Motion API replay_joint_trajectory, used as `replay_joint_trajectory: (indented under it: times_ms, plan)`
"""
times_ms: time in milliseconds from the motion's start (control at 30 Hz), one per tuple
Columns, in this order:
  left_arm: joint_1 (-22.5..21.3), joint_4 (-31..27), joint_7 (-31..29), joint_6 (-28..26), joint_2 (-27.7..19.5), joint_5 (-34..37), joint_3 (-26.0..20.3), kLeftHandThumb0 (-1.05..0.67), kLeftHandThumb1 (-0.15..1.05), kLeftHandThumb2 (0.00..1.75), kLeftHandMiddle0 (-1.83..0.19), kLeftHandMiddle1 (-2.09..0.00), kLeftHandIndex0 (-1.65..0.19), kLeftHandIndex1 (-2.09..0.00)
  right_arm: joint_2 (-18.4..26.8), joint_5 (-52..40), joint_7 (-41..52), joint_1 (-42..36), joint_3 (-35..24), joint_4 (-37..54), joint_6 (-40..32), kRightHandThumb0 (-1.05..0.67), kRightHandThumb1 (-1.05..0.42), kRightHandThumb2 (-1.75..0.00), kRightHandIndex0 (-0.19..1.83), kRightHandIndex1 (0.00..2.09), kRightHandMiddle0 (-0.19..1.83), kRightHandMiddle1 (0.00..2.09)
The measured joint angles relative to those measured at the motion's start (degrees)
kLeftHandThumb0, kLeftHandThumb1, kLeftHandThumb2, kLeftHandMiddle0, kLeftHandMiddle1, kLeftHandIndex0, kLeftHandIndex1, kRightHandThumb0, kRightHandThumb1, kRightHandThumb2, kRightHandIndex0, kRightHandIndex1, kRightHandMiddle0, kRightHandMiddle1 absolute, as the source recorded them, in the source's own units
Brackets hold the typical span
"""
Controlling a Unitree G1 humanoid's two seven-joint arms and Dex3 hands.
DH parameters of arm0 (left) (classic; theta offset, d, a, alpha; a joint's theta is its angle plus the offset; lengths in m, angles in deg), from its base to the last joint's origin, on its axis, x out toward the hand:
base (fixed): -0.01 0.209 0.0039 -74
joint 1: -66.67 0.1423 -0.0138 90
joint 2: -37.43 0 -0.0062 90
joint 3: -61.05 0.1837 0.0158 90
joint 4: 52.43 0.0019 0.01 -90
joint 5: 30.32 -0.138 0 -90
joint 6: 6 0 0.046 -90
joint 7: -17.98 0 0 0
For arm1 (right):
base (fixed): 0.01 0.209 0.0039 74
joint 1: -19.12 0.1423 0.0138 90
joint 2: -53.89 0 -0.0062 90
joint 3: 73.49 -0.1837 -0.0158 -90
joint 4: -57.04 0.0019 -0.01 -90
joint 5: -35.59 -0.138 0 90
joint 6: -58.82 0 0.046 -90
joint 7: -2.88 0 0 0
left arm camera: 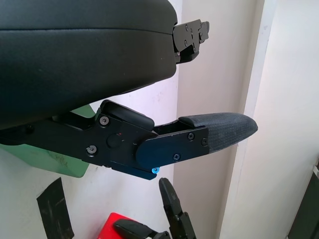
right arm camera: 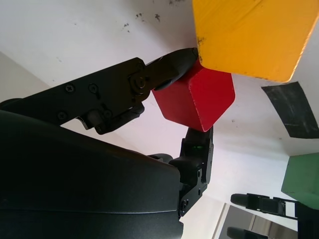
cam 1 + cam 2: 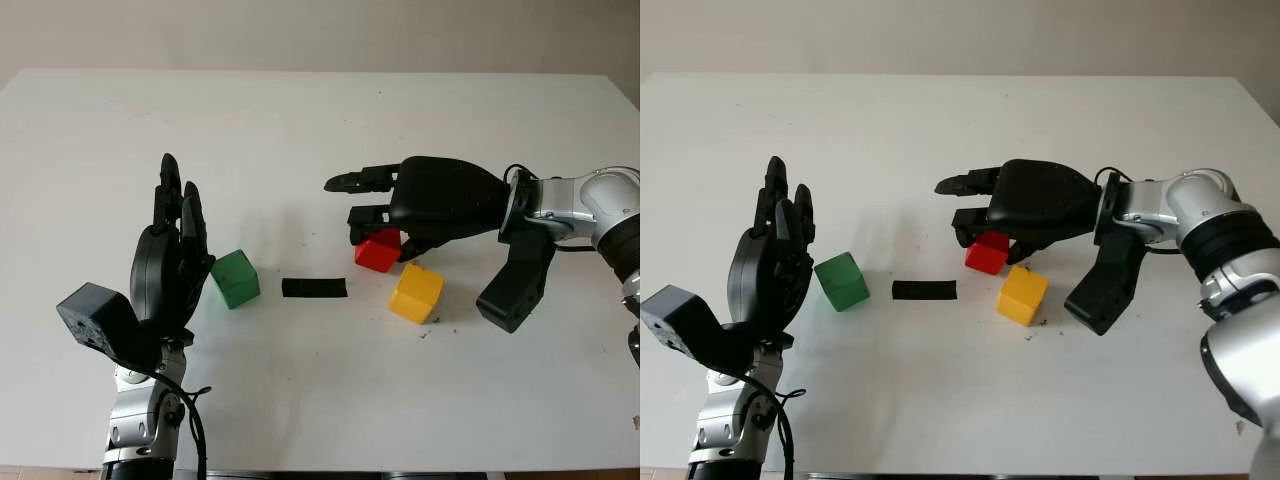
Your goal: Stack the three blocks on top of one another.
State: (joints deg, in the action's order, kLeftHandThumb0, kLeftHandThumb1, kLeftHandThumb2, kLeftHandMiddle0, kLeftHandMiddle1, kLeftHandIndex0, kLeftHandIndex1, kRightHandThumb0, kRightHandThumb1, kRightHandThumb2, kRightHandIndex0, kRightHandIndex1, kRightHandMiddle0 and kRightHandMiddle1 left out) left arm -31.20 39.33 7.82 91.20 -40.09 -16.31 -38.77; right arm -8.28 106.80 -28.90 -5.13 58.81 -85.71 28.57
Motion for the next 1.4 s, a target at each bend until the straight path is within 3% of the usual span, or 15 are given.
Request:
replay_joint_trajectory:
  times_ms: [333, 500, 867, 1400]
  plan:
    - [0.03, -0.01, 0.16, 0.0, 0.07, -0.04, 0.16, -0.77, 1.05, 0.62, 0.19, 0.0, 0.19, 0.0, -3.43, -2.78, 0.93, 6.86, -0.49, -0.04, -0.09, -0.4, -0.96, -0.06, 0.36, 0.09, 0.36, 1.3]
    - [0.12, -0.07, 0.66, 0.0, 0.34, -0.31, 0.79, -0.76, 1.05, 0.63, 0.19, 0.0, 0.19, 0.0, -5.53, -4.85, 9.88, 9.19, -0.42, 1.71, 0.86, -0.47, -0.92, -0.05, 0.32, 0.06, 0.49, 1.3]
    - [0.32, -1.83, 2.24, -0.01, 0.2, -0.56, 0.45, -0.75, 1.05, 0.62, 0.19, 0.0, 0.19, 0.0, -10.58, -8.68, 22.55, 9.67, -0.52, 9.42, 1.27, -0.5, -0.95, -0.05, 0.25, 0.03, 0.44, 1.41]
    - [0.33, -3.55, 2.5, -1.49, -1.19, -0.15, -1.43, -0.74, 1.05, 0.62, 0.19, 0.0, 0.19, 0.0, -11.58, -11.19, 31.24, 7.81, -0.56, 15.33, 4.03, -0.52, -0.96, -0.05, 0.25, 0.05, 0.43, 1.36]
